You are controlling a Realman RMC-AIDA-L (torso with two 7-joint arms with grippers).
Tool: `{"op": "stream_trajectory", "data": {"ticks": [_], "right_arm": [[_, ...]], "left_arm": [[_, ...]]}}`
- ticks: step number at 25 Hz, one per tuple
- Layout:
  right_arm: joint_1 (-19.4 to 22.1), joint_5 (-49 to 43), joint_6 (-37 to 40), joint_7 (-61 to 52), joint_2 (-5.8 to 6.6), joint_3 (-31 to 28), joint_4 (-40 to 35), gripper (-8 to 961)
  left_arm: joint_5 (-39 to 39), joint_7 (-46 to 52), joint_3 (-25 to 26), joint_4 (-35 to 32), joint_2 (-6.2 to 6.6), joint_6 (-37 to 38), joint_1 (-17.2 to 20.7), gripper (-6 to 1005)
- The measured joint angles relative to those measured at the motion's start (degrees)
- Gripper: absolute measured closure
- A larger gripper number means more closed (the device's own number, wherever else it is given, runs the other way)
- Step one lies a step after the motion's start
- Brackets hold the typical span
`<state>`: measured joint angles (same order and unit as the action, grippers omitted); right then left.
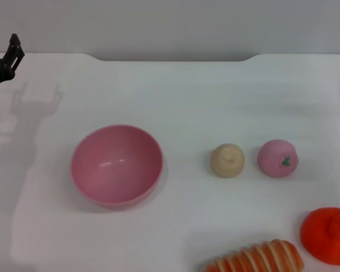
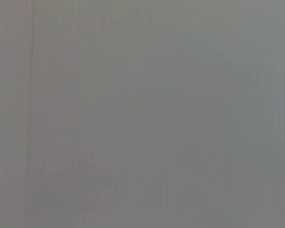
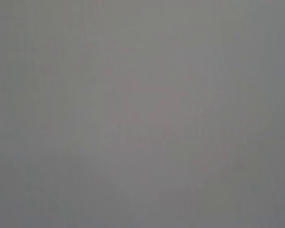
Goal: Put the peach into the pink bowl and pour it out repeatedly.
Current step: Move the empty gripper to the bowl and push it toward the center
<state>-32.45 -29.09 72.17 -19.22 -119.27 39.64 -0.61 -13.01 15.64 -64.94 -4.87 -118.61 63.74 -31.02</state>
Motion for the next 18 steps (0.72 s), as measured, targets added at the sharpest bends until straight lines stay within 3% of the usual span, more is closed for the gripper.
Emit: {"op": "stream_trajectory", "data": {"ticks": [5,18], "right_arm": [[-0.34,0.0,-0.05,-0.14,0.0,0.0,0.0,349],[-1.64,0.0,-2.41,0.05,0.09,-0.15,-0.44,353]], "left_arm": [[0.0,0.0,0.08,0.06,0.05,-0.49,0.02,180],[0.0,1.32,0.17,-0.08,-0.1,-1.59,-0.41,186]]}}
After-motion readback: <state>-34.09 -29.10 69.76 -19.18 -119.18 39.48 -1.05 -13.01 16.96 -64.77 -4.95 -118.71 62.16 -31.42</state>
